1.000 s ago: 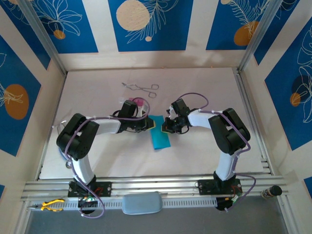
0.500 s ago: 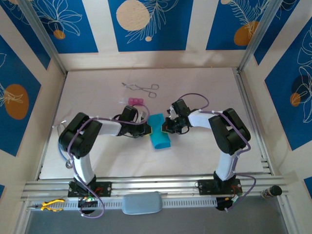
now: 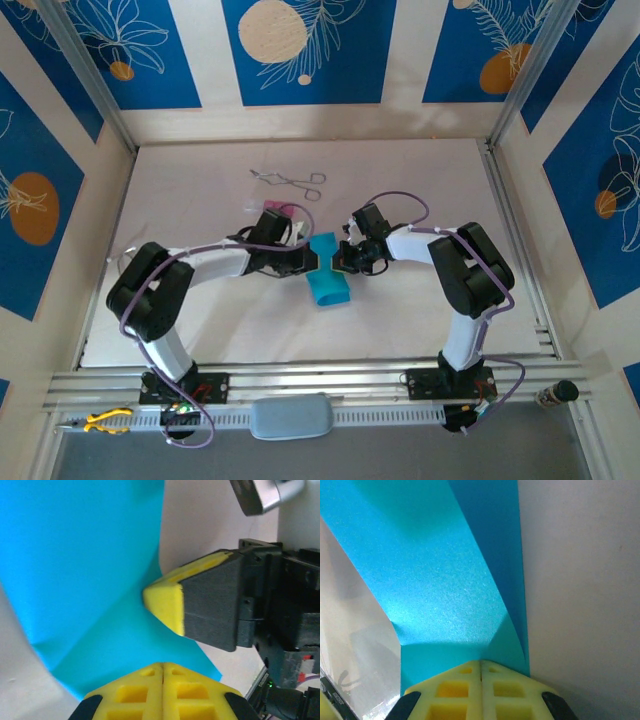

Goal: Fold a paper plane with a square sheet of paper (pick it up from the middle)
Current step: First fold the square sheet of paper in half at the center of the table.

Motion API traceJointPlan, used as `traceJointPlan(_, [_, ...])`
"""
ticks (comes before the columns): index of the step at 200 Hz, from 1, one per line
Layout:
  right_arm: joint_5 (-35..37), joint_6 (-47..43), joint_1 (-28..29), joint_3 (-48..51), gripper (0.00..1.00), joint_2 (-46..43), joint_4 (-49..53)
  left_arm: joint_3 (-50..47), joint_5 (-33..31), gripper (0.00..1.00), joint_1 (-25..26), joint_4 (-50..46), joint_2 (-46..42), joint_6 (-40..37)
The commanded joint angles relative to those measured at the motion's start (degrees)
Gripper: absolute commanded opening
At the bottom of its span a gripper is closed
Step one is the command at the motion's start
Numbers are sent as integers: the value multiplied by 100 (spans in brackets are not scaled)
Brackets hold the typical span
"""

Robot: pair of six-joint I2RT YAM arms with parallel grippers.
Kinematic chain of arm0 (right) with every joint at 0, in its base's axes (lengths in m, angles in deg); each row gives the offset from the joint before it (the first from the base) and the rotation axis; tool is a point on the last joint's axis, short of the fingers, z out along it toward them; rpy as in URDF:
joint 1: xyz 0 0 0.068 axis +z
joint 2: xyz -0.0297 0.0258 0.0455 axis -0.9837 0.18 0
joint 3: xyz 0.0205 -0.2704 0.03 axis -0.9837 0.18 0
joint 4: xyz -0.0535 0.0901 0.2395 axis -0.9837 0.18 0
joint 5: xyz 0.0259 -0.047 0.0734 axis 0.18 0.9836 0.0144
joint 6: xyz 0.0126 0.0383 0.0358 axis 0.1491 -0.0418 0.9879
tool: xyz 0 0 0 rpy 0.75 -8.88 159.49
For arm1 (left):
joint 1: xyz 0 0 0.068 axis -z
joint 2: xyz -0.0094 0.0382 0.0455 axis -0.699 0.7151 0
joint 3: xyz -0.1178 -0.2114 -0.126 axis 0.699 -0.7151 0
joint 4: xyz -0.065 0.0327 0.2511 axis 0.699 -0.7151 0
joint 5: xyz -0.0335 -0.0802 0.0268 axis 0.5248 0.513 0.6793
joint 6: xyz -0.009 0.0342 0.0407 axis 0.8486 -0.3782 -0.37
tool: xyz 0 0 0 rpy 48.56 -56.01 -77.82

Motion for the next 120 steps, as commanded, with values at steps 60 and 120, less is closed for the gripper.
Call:
traceJointPlan(60, [632, 22, 27, 286, 0, 244, 650, -459, -328, 0, 145, 41, 560, 104])
traceJointPlan(120, [672, 25, 29, 269, 0, 246, 685, -590, -420, 0, 143, -207, 78, -81])
